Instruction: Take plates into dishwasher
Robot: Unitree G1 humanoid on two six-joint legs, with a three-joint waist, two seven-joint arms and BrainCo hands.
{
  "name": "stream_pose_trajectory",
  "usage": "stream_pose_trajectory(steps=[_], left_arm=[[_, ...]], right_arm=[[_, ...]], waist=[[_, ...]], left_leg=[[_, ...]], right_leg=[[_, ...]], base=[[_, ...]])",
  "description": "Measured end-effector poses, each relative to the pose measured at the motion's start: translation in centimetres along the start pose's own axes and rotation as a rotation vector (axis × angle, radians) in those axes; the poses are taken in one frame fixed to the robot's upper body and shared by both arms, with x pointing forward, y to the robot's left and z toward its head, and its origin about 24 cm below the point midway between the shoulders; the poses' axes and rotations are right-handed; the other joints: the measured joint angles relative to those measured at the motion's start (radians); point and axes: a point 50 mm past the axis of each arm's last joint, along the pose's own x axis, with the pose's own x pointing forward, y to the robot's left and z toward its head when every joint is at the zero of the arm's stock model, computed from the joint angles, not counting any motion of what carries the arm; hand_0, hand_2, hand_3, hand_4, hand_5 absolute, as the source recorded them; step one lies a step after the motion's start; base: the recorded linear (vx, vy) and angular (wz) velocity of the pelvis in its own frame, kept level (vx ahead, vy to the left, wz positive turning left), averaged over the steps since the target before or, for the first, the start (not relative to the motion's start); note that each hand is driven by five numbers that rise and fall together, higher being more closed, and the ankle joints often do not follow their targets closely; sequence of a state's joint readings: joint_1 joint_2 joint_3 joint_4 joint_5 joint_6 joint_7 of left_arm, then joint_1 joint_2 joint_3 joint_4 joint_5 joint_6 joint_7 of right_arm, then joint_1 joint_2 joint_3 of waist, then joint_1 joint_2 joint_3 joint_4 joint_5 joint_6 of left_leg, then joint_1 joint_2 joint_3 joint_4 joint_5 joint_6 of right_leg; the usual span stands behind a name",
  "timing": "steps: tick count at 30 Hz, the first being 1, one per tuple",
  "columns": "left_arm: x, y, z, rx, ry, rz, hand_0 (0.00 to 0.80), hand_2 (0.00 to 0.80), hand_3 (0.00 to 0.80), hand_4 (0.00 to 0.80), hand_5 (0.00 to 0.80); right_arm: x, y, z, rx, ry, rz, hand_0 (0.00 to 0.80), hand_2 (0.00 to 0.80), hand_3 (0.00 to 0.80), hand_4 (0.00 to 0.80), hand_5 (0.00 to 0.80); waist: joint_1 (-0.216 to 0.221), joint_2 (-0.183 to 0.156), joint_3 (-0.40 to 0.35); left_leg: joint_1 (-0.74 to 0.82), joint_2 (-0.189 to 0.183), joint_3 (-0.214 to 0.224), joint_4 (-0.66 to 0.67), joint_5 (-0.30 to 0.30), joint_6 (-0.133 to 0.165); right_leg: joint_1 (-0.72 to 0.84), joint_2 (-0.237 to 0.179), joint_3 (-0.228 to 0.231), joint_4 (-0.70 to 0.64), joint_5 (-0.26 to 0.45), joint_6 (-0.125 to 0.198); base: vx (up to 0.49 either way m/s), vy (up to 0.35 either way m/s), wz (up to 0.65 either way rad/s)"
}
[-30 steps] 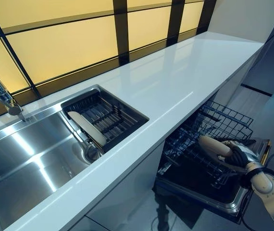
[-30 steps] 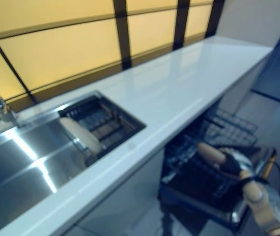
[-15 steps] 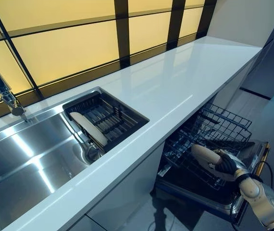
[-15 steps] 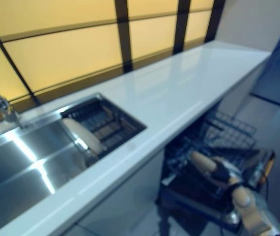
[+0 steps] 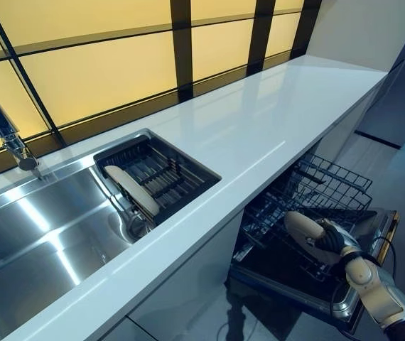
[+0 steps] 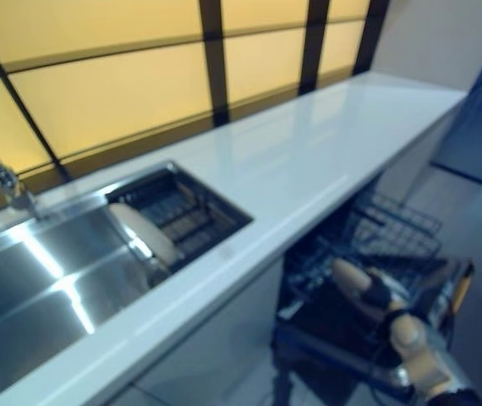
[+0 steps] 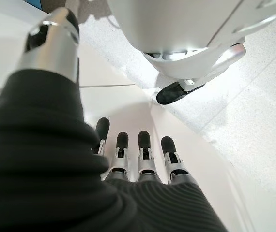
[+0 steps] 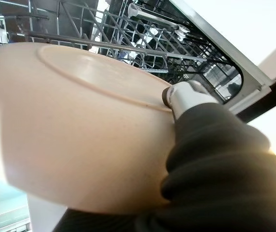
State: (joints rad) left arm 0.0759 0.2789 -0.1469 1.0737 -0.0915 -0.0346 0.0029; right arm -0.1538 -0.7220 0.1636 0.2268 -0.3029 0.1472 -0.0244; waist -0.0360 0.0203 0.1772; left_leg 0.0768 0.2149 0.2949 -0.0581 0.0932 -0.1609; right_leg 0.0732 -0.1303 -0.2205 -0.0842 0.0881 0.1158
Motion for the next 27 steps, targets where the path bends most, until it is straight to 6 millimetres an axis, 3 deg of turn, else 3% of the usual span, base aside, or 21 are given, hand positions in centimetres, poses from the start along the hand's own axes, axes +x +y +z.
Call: stream_pose_trajectory(steps=[12, 20, 27], left_arm=[[0.1, -0.4, 0.9, 0.028, -0.033, -0.043, 0.000, 0.000, 0.000, 0.000, 0.000], [0.1, -0.4, 1.3, 0.030, -0.042, -0.056, 0.000, 0.000, 0.000, 0.000, 0.000], [0.4, -0.4, 3.0, 0.079, -0.084, -0.071, 0.000, 0.000, 0.000, 0.000, 0.000]], right_arm=[[0.8, 0.1, 0.5, -0.026, 0.019, 0.024, 0.800, 0.800, 0.800, 0.800, 0.800], [1.2, 0.3, -0.9, -0.045, 0.113, 0.046, 0.800, 0.800, 0.800, 0.800, 0.800], [2.3, -0.4, -0.9, -0.055, 0.138, 0.019, 0.800, 0.800, 0.800, 0.800, 0.800]], waist=[[0.002, 0.000, 0.000], [0.022, 0.000, 0.000], [0.028, 0.021, 0.019]], left_leg=[[0.006, 0.001, -0.001, 0.000, 0.000, 0.000], [0.014, 0.001, -0.005, 0.000, 0.001, -0.001], [-0.041, 0.001, -0.041, 0.020, 0.007, 0.002]], right_leg=[[0.008, 0.001, -0.002, 0.000, 0.001, -0.001], [0.017, 0.000, -0.005, 0.000, 0.000, 0.000], [-0.016, -0.004, -0.030, 0.019, -0.001, -0.002]], base=[[0.001, -0.002, 0.00], [-0.006, -0.014, 0.01], [-0.080, -0.060, 0.11]])
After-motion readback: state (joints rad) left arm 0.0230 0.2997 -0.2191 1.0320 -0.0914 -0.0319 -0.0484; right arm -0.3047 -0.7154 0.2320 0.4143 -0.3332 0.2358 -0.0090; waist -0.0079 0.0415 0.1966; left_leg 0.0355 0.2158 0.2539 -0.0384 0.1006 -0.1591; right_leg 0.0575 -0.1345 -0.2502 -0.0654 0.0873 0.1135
